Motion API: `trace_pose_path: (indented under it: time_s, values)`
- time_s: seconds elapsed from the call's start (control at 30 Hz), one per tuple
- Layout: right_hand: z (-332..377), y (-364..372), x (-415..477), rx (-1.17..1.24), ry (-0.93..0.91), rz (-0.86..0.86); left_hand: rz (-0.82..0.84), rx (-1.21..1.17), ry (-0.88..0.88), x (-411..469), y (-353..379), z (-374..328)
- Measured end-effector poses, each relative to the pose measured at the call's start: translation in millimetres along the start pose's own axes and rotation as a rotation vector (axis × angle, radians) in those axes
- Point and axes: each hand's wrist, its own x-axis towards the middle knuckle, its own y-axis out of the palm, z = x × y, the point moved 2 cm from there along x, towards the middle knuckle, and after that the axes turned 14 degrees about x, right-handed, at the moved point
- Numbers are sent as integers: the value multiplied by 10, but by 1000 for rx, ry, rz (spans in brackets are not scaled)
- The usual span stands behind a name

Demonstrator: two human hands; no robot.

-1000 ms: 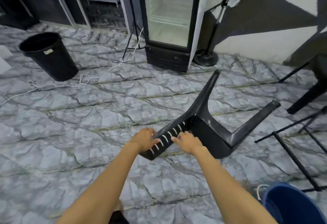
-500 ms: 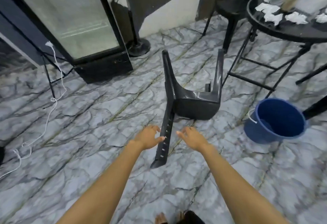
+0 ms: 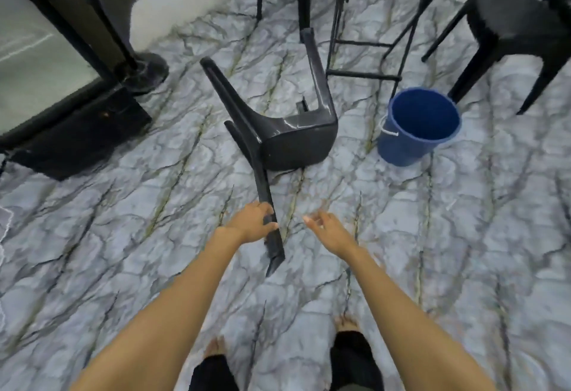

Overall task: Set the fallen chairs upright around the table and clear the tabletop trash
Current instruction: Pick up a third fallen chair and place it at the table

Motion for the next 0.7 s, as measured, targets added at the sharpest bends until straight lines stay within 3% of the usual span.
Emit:
trace_pose_path:
  time_s: [0.2, 0.43, 0.7]
  values:
    - [-366, 935, -33, 269, 45, -175, 54, 149, 207, 199, 290, 454]
    - [-1181, 1847, 180, 646, 68, -417, 36, 224, 425, 463, 1106, 668]
    - [-2180, 2638, 1102, 1039, -263, -581, -236, 487, 828, 1420, 2115, 819]
